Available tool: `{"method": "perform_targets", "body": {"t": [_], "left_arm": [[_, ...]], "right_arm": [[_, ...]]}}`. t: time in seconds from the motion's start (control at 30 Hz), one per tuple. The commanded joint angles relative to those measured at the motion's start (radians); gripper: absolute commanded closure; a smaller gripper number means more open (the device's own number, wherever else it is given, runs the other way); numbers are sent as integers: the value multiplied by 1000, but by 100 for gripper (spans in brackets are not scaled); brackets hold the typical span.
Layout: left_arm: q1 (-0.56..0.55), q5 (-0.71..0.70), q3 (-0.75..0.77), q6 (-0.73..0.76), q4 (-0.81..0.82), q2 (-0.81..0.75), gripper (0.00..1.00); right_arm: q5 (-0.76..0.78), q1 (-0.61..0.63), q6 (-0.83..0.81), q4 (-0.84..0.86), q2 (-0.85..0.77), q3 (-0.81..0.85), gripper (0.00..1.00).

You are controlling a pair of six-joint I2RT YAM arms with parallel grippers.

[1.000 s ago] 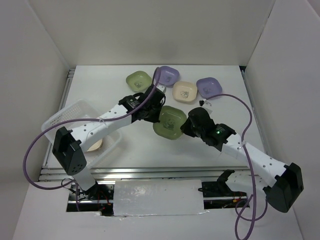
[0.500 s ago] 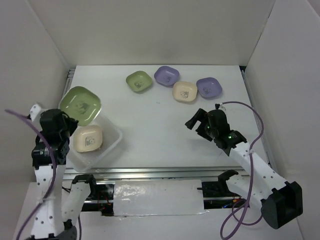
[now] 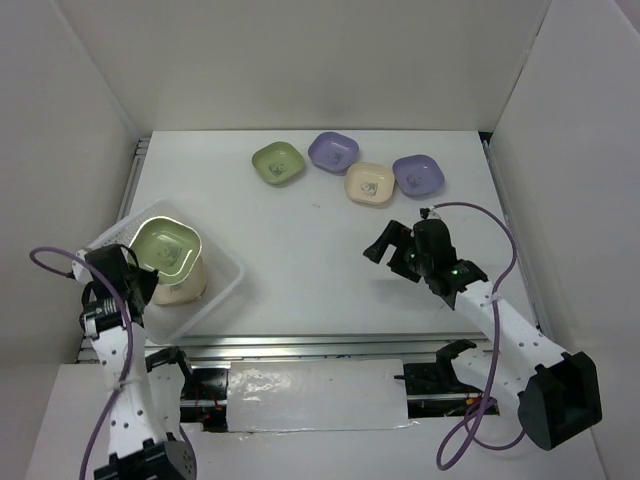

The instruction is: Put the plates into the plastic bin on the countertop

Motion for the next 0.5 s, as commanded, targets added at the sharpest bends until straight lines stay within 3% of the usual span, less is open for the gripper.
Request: {"method": "perform_targets", "body": {"t": [0.0,0.2,0.47], "left_arm": [[5,89,-58,-141,57,-128,100],[5,103,-203,-356,82,-256,100],[48,143,-303,-441,192,-245,97]], "right_arm": [[-30,-17,-30,57,-7,-20,0],[-50,-50,-51,45,-48,-41,0],[-113,-82,-73,62,-65,-59,0]]}}
